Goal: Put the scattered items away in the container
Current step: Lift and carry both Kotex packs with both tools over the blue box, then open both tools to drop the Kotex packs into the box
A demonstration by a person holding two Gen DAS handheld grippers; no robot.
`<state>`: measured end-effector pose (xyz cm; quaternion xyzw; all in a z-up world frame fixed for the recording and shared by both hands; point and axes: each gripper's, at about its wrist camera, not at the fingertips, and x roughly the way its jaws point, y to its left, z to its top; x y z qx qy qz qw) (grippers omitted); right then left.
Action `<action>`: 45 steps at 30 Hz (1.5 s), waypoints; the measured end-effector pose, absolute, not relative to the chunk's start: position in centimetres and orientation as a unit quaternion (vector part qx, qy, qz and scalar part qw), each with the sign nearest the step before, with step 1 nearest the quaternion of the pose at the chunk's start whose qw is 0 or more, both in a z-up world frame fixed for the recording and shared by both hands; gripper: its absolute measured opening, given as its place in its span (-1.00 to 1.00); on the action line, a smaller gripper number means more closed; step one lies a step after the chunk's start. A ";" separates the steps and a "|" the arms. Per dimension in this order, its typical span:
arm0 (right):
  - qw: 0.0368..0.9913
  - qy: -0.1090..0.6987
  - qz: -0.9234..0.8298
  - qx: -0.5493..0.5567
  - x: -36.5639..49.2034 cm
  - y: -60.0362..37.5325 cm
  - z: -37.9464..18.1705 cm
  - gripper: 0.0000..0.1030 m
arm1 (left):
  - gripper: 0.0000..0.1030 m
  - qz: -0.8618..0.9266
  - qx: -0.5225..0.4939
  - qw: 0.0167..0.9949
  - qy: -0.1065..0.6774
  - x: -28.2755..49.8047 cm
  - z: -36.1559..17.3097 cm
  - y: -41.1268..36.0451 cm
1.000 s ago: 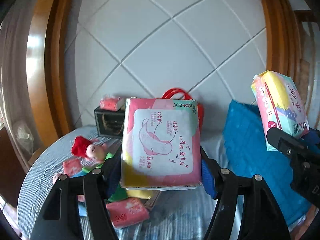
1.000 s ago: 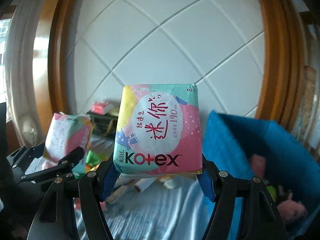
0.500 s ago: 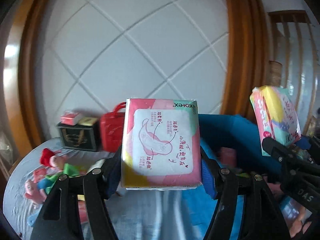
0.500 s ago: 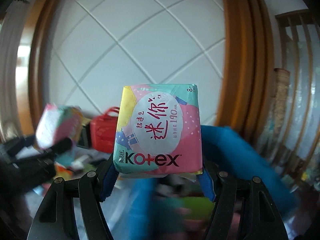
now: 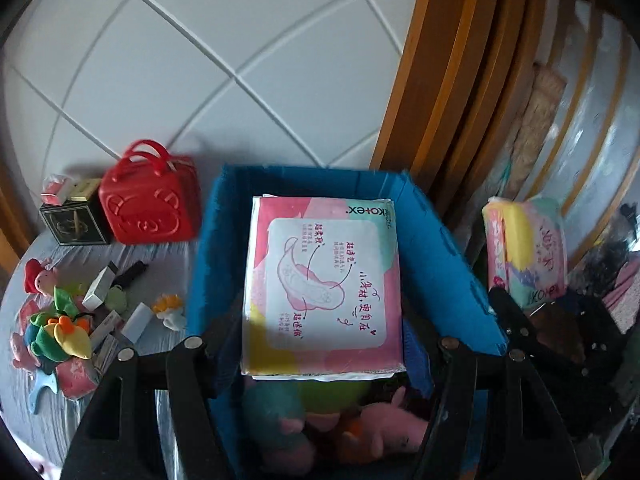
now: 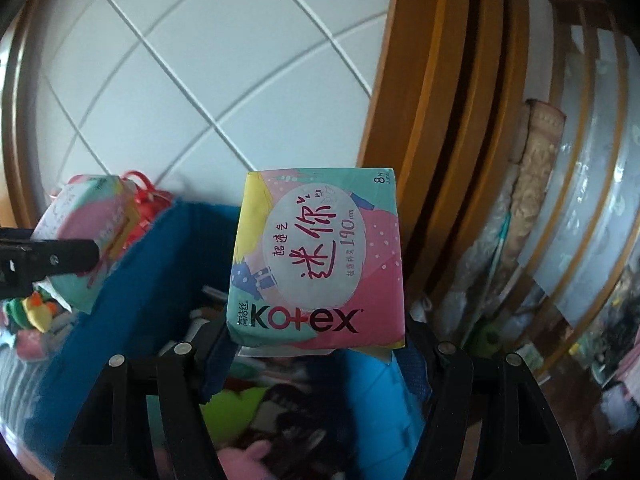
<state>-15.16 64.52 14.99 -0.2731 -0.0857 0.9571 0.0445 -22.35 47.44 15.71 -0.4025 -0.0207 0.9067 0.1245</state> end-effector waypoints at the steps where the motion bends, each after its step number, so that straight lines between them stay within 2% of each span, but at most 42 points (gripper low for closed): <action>1: 0.043 -0.087 0.954 -0.284 -16.3 65.1 14.5 0.35 | 0.29 0.903 -0.415 0.113 -0.009 -23.6 14.8 48.5; 4: 0.038 -0.092 0.943 -0.316 -19.5 66.0 12.4 0.35 | 0.29 0.884 -0.457 0.098 0.004 -27.6 10.6 50.9; 9: 0.022 -0.113 0.903 -0.413 -25.7 65.8 5.5 0.35 | 0.29 0.831 -0.548 0.090 -0.026 -33.6 2.0 52.2; 15: 0.002 -0.101 0.849 -0.519 -30.0 66.4 -3.3 0.35 | 0.29 0.798 -0.598 0.070 0.029 -35.5 -4.6 53.5; 23: -0.010 -0.119 0.810 -0.574 -30.1 66.4 -8.0 0.35 | 0.33 0.807 -0.582 0.056 0.081 -35.2 -5.6 54.7; 32: -0.019 -0.119 0.804 -0.582 -30.3 66.8 -7.8 0.42 | 0.33 0.796 -0.601 0.032 0.069 -35.4 -6.0 53.6; 37: -0.023 -0.147 0.804 -0.576 -30.2 66.0 -7.4 0.60 | 0.34 0.796 -0.602 0.026 0.062 -35.8 -5.8 53.1; 39: -0.038 -0.141 0.804 -0.576 -30.7 65.6 -7.5 0.84 | 0.34 0.796 -0.602 0.027 0.061 -35.8 -5.6 53.1; 41: -0.052 -0.138 0.800 -0.581 -30.9 65.2 -7.9 0.99 | 0.34 0.794 -0.603 0.025 0.067 -35.9 -5.6 53.3; 45: -0.046 -0.168 0.789 -0.590 -30.9 64.6 -8.7 0.99 | 0.34 0.802 -0.593 0.028 0.071 -35.8 -5.0 53.3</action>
